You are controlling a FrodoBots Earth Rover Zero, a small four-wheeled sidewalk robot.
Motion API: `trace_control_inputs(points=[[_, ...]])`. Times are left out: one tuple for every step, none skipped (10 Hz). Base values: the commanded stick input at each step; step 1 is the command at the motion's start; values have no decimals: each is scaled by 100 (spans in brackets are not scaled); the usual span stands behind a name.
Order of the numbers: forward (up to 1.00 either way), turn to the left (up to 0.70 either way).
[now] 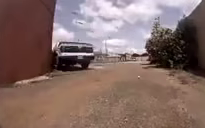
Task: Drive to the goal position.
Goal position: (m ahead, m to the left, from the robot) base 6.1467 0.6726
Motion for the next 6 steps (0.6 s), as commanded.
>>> trace_control_inputs(points=[[85, -34], [85, -34], [85, -34], [85, -34], [85, -34], [85, -34]])
